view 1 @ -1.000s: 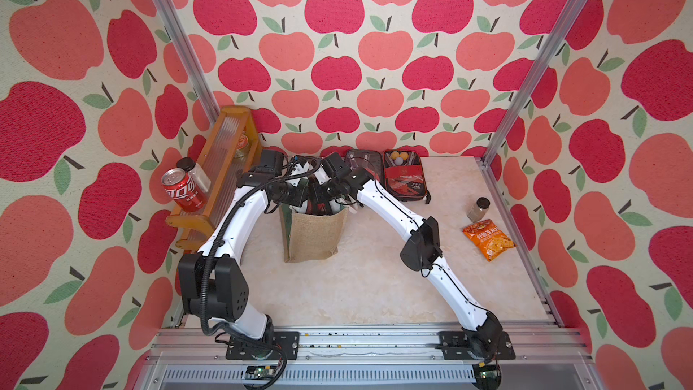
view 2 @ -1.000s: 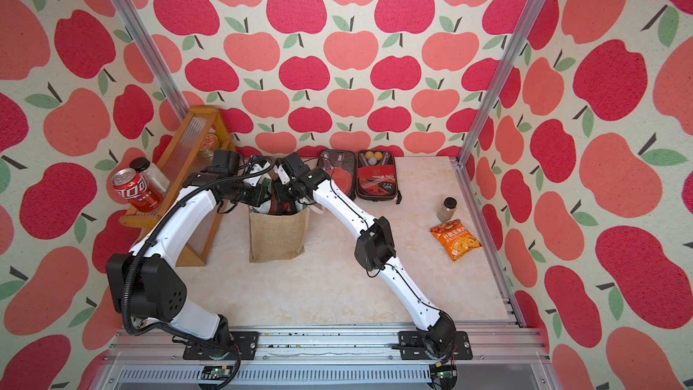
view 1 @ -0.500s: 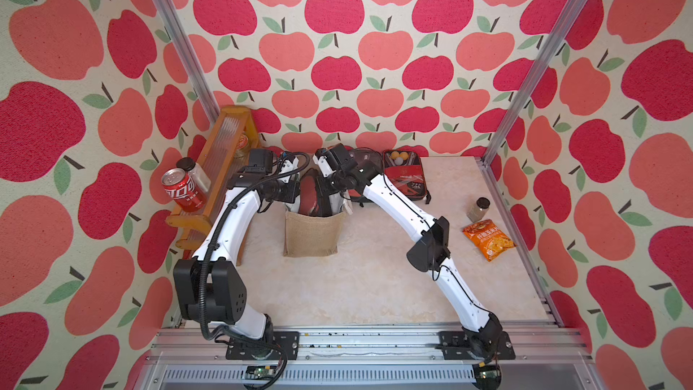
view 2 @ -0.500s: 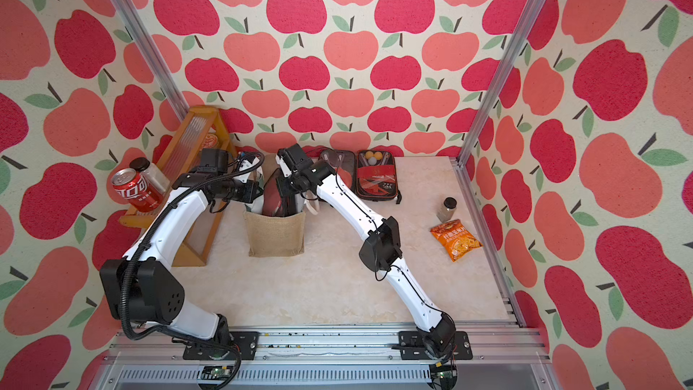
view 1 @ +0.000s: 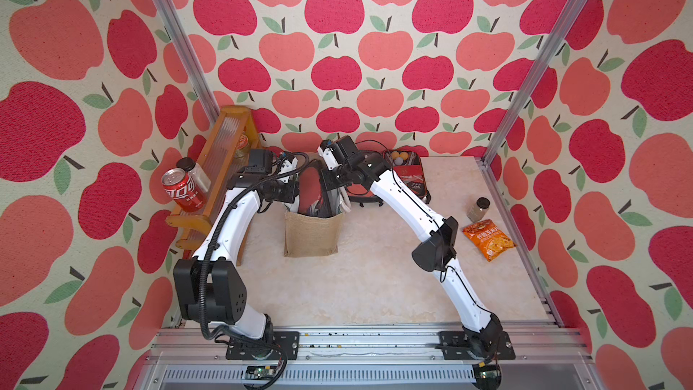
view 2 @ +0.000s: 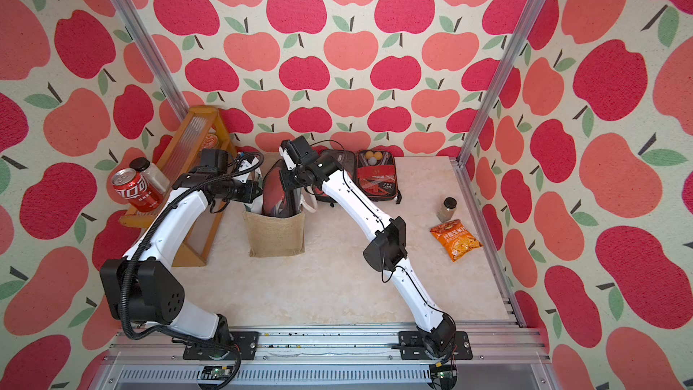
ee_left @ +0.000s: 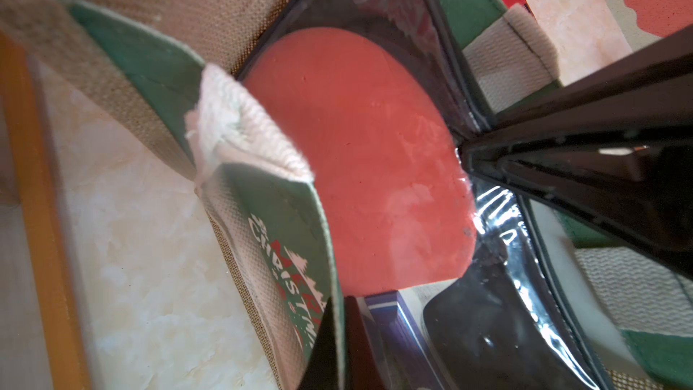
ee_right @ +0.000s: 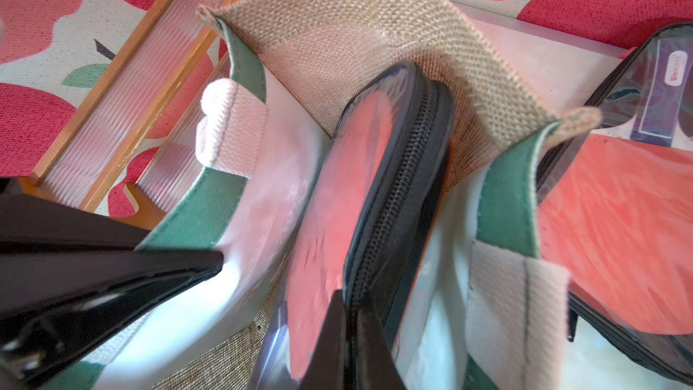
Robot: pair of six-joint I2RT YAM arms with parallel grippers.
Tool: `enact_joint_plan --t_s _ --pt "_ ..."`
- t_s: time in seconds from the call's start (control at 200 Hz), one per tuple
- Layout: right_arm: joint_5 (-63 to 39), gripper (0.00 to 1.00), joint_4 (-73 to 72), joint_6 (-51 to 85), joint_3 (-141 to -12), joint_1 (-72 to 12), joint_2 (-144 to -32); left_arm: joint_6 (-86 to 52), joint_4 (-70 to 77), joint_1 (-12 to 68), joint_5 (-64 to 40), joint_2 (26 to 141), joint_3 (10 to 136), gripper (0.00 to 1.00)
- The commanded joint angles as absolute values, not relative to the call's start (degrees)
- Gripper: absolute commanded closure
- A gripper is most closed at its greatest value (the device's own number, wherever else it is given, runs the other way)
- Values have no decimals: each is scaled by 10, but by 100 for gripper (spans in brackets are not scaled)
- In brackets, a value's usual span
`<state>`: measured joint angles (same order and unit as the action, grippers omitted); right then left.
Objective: Remove the ping pong set from the canvas bag
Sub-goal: Pick up the ping pong set from the canvas bag, then place the ping pong set at the center of the board.
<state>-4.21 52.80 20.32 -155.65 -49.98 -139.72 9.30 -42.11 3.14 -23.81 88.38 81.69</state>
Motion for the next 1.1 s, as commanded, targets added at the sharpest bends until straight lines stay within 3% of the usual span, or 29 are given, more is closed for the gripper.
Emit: enact_joint_plan --t_s 0.0,1.095 --pt "-33 100 521 183 -1579 -497 -1337 88 -404 26 -224 875 812 100" --pt "69 100 430 133 -1579 -467 -1225 91 -400 25 -220 876 800 100"
